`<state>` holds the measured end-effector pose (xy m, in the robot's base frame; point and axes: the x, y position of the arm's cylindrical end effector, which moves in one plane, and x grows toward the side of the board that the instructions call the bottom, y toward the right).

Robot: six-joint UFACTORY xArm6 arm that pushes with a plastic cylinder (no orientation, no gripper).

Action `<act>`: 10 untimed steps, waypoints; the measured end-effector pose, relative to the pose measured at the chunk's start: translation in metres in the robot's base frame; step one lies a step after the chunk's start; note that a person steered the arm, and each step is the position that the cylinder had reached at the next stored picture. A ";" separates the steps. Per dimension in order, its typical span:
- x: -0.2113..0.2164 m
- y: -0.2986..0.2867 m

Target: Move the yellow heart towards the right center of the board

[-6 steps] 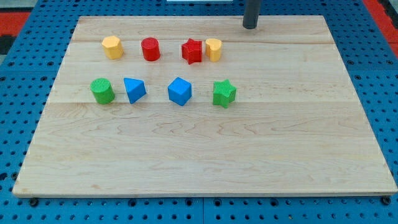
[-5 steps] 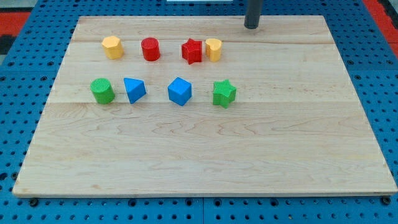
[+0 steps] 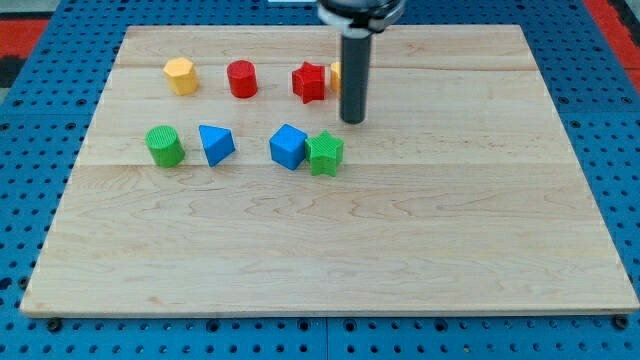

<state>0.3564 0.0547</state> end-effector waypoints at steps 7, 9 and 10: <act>-0.036 0.028; -0.088 -0.029; -0.073 0.007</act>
